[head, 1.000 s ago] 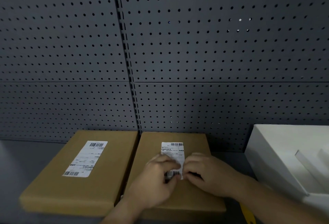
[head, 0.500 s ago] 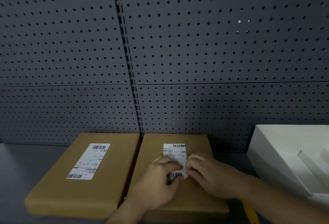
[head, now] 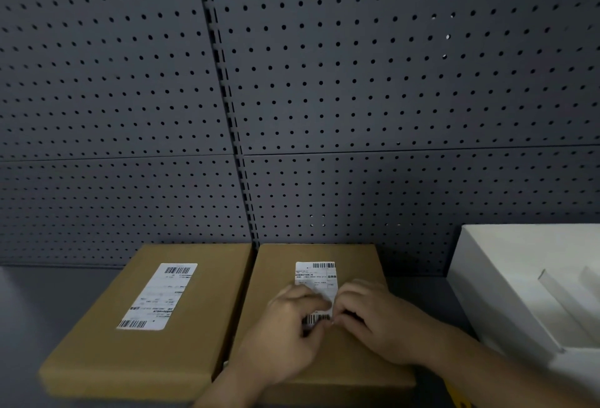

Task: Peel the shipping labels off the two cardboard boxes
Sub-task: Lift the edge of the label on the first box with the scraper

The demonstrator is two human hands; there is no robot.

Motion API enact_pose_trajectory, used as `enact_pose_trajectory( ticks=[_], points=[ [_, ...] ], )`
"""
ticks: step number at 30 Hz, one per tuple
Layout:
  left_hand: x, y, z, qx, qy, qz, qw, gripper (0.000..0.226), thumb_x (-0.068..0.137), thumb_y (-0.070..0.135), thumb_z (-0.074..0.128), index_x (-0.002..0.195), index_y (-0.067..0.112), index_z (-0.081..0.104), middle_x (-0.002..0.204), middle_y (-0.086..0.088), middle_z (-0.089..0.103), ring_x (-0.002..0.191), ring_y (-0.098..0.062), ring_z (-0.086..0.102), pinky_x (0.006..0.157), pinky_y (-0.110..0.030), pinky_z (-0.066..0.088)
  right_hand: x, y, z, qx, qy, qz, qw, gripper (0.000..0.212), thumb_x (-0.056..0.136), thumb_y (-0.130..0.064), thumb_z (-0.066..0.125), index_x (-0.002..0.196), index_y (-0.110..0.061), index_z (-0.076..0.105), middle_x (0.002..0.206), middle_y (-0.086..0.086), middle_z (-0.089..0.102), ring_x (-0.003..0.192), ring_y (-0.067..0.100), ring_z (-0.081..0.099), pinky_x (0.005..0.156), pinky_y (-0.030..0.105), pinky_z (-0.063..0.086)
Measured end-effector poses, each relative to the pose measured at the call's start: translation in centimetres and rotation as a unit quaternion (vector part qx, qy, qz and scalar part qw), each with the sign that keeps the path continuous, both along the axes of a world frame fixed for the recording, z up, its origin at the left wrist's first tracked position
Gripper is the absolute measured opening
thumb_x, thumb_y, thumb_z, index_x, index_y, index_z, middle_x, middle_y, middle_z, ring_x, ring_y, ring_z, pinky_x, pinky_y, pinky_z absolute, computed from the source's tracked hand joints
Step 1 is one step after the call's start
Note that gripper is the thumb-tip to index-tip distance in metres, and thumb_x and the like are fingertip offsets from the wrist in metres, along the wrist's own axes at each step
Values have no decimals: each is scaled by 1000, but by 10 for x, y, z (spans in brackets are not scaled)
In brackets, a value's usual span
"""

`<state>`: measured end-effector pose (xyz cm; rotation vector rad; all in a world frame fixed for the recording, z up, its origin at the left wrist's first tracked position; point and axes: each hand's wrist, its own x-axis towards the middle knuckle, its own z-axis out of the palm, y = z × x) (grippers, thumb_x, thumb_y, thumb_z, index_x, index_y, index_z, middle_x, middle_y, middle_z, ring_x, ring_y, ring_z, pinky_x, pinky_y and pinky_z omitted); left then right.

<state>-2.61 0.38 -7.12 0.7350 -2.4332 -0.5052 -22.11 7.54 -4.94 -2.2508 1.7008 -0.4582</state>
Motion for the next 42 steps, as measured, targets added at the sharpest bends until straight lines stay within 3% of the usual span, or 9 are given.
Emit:
enact_pose_trajectory(
  ticks=[7,11,17,24,28,34,42],
  points=[
    [0,2,2,-5,-1,-1,1000,26,87,37,60,109,31,72,105,19,64,109,-1,52,95,-18,43,2,1,-3,-19,20,-3,1000,22,103,-44,39,100,-31,56,104,-16,49,102,2,42,93,24,41],
    [0,2,5,4,6,-5,1000,19,88,33,62,104,32,73,100,18,65,105,2,52,92,-15,43,3,2,-3,-20,14,-5,1000,22,105,-43,38,100,-30,56,103,-15,49,99,0,41,86,18,36],
    [1,3,6,7,6,-15,1000,19,90,28,61,104,31,74,100,16,66,104,2,51,91,-9,38,3,3,-2,-8,0,-15,1000,26,105,-43,36,101,-29,57,105,-15,50,100,-1,42,92,21,38],
    [2,0,2,8,-7,-10,1000,32,86,39,66,117,33,73,111,20,65,111,7,47,96,-4,34,5,2,-2,-8,7,-27,1000,28,106,-44,33,104,-29,57,102,-19,45,96,-4,37,85,19,33],
    [2,-1,-1,25,-16,2,1000,37,84,43,64,120,35,72,115,21,64,115,7,46,103,-9,36,5,6,-3,-5,-14,-31,999,31,106,-45,33,104,-28,59,102,-18,47,99,-2,40,92,22,37],
    [3,-1,1,31,-21,1,999,36,87,37,67,123,34,70,120,19,62,117,9,43,95,6,21,5,10,-6,-7,-70,-47,996,20,96,-49,52,108,-37,63,105,-22,53,105,-4,45,97,25,42],
    [4,0,1,34,-27,1,999,37,87,41,66,124,34,69,122,21,62,117,13,40,95,6,22,6,6,-11,-29,-88,-69,993,19,99,-43,51,102,-34,67,95,-21,57,98,-5,49,86,17,39]
  ],
)
